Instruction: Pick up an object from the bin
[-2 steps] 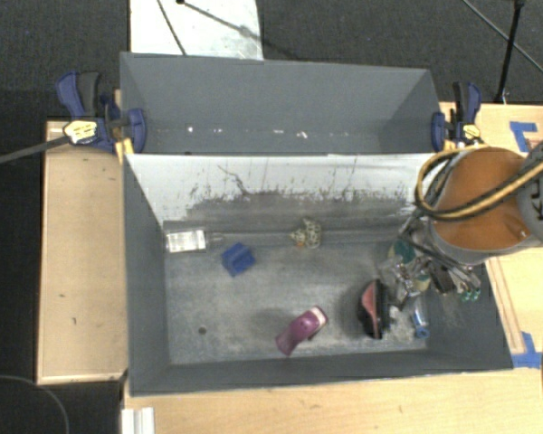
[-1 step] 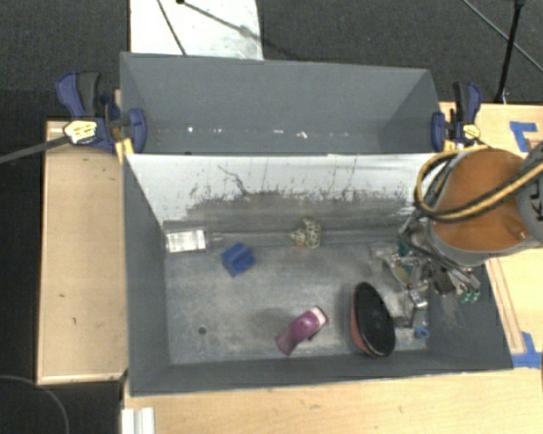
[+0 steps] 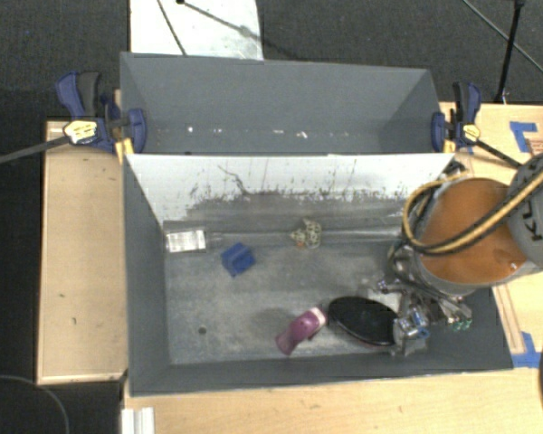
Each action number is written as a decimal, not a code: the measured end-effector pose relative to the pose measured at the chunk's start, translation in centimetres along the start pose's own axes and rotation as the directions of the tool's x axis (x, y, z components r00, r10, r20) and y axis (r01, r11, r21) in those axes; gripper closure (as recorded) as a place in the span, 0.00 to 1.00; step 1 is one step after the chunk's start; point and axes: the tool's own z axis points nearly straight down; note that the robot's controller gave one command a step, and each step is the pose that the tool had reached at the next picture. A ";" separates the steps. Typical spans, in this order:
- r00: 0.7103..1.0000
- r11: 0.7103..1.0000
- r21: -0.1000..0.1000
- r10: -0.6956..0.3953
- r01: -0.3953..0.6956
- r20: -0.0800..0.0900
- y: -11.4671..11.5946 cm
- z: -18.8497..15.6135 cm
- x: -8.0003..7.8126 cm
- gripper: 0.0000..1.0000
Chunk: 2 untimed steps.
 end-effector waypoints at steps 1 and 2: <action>1.000 1.000 0.002 -0.002 0.002 0.001 -0.2 0.0 0.0 1.00; 0.955 0.955 0.000 -0.298 0.298 0.000 -3.5 0.2 -3.5 1.00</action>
Offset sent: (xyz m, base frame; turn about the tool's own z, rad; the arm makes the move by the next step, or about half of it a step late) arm 0.0000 0.0000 0.0000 0.0000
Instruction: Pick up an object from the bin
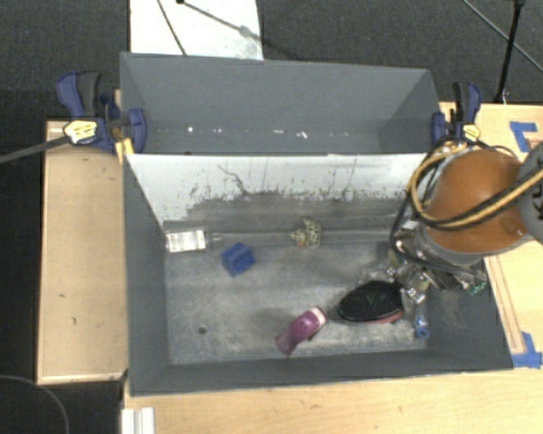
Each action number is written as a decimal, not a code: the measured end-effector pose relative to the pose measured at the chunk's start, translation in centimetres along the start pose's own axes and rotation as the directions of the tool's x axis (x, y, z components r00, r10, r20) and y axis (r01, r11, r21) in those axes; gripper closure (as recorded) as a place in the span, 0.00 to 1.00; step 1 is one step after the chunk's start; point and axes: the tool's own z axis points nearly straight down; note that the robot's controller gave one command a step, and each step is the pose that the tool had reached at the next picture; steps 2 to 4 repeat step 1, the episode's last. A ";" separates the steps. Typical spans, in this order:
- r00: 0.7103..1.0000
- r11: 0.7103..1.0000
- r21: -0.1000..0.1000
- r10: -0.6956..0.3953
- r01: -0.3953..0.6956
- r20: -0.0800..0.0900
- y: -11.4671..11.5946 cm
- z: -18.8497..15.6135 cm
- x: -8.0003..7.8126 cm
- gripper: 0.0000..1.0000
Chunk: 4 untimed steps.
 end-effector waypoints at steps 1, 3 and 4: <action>0.930 0.930 0.005 -0.368 0.368 0.001 -0.6 -15.8 -0.6 1.00; 0.930 0.930 0.005 -0.368 0.368 0.001 -0.6 -15.8 -0.6 1.00; 0.930 0.930 0.005 -0.368 0.368 0.001 -0.6 -15.8 -0.6 1.00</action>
Offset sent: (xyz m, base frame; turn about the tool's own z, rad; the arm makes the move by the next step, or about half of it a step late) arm 0.0055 -0.0014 0.1551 -0.3779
